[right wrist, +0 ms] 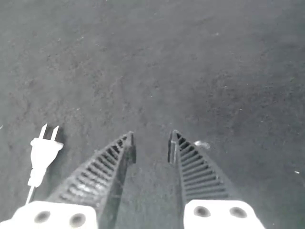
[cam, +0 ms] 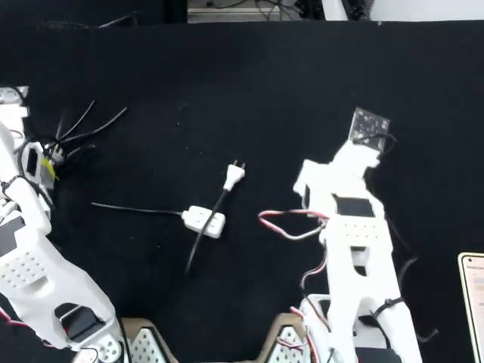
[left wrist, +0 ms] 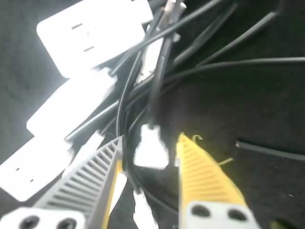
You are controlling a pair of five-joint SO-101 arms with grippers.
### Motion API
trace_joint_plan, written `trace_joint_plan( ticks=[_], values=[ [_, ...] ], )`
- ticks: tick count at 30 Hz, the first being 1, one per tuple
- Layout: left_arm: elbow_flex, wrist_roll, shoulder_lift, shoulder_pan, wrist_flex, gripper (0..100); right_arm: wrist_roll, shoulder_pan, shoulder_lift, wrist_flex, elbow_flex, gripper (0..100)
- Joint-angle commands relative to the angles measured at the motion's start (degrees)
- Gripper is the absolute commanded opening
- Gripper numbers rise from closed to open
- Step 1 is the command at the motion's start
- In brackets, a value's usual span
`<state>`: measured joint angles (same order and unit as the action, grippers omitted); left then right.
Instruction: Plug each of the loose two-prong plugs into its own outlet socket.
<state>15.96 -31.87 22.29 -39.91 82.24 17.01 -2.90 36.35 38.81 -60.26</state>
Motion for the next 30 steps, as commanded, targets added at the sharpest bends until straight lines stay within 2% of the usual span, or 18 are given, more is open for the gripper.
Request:
trace_joint_plan(
  ticks=[1,7,13,15,19,25,30],
  values=[
    [10.4,2.5,-5.2,-0.2,9.0,20,-1.0,4.0,1.2,4.7,5.6,12.7],
    [13.1,2.5,-11.3,2.2,18.6,20,-11.9,12.9,1.2,4.7,5.8,12.8],
    [-4.5,5.8,-21.5,5.4,17.4,20,-19.8,18.0,0.8,2.5,5.3,12.7],
    [-13.3,8.5,-25.8,7.4,14.0,20,-23.5,18.0,1.0,0.0,4.6,12.5],
    [-31.1,15.5,-35.5,11.2,2.1,20,-29.1,19.5,0.7,-2.2,4.8,12.7],
    [-53.6,22.1,-50.2,16.3,-10.7,20,-45.8,22.3,0.7,-3.1,4.7,12.7],
    [-70.2,30.6,-56.7,17.9,-26.7,20,-61.5,25.3,0.6,-3.3,4.6,12.7]
  ],
)
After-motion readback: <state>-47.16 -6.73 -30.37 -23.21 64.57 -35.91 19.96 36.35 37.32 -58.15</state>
